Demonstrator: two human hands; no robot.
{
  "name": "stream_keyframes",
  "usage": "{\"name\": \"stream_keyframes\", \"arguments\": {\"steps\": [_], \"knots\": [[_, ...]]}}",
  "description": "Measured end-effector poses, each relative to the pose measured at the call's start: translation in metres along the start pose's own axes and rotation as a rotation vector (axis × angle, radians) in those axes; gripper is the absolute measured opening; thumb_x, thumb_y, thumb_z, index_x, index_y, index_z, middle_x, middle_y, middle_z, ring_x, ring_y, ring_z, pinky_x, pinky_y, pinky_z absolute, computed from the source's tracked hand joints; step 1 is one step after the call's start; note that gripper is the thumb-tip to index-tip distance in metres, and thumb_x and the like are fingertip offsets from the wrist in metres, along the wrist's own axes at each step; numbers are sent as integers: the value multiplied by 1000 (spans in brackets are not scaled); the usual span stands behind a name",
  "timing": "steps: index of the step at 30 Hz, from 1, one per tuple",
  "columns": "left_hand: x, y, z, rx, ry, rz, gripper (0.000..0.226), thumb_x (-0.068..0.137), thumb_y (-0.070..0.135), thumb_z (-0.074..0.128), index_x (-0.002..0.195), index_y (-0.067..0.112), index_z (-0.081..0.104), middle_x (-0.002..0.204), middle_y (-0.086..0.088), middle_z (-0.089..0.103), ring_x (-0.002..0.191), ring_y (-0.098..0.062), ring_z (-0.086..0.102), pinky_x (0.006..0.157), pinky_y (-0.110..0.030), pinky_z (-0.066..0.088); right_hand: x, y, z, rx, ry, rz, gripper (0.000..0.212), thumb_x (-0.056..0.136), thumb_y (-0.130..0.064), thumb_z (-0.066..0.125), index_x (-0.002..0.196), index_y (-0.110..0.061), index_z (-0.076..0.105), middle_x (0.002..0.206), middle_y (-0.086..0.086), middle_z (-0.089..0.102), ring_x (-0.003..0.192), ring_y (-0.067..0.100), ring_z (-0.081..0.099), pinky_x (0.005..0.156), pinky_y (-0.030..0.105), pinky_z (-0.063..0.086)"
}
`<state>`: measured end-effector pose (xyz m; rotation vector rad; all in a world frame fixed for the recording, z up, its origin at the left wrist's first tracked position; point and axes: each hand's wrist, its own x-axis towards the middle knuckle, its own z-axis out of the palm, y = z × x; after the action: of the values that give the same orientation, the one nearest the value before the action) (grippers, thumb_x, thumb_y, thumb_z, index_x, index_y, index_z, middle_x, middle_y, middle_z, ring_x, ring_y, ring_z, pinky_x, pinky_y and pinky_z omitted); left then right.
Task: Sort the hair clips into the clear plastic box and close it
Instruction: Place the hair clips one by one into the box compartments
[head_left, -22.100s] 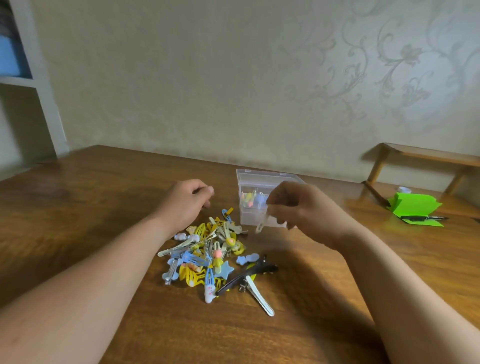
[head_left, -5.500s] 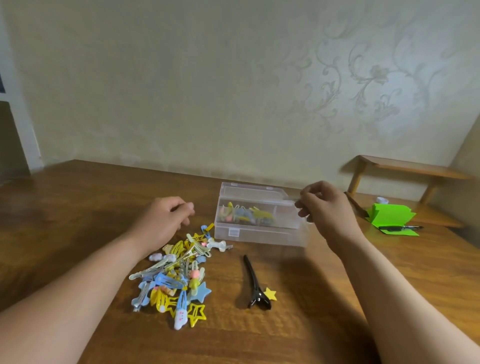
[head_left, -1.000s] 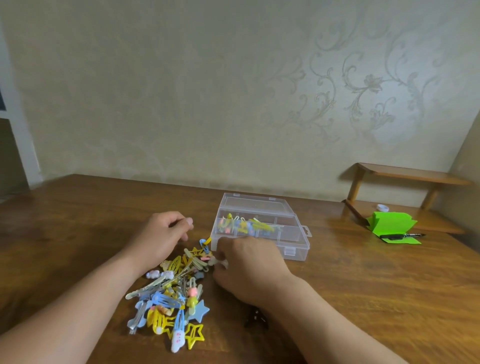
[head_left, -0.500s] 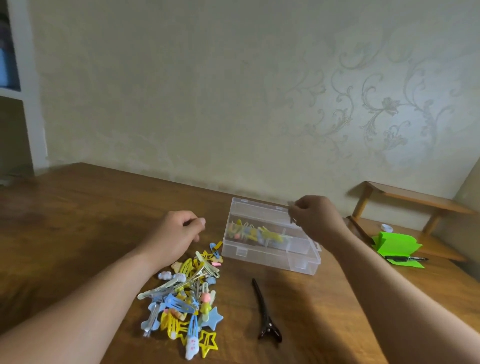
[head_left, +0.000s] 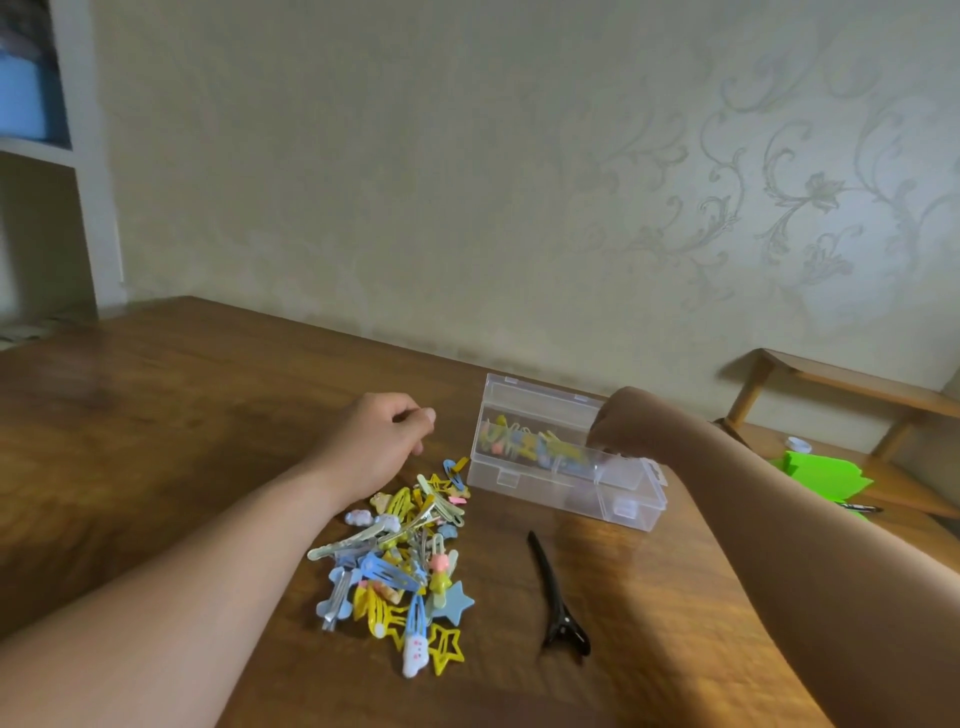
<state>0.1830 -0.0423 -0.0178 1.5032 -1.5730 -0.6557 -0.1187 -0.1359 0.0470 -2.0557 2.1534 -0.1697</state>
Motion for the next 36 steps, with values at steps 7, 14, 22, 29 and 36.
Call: {"name": "stream_keyframes", "arguments": {"steps": [7,14,22,29,36], "knots": [[0,1,0,14,-5,-6,31,110,41,54,98,23,76,90,5,76,90,-19,69,88,-41,55,-25,3,0,-119,149,-30,15,88,-28,64,89,-18,74,88,1,75,80,23,72,78,43,66],[0,2,0,24,-6,-13,32,110,42,54,98,23,76,90,5,76,90,-19,70,89,-42,56,-68,-34,5,113,365,-242,15,95,-28,57,88,-28,70,82,-8,71,76,20,67,67,36,58],[4,1,0,-114,38,-45,34,109,42,57,92,21,77,85,-1,78,93,-32,74,92,-47,55,-91,-99,24,-23,236,-692,18,102,-36,61,110,-34,77,109,-16,63,104,11,56,86,33,44],[5,2,-2,-120,78,-29,32,110,35,56,93,18,77,82,0,75,76,-19,65,72,-34,43,-95,-140,27,-706,172,-672,32,101,-47,56,76,-26,54,101,-8,59,123,23,50,100,45,35],[4,2,-3,-135,54,-29,32,112,37,54,97,21,77,85,0,76,78,-16,65,72,-33,44,-93,-138,36,-718,188,-664,36,105,-39,57,72,-28,46,84,-9,54,109,21,59,99,45,36]]}}
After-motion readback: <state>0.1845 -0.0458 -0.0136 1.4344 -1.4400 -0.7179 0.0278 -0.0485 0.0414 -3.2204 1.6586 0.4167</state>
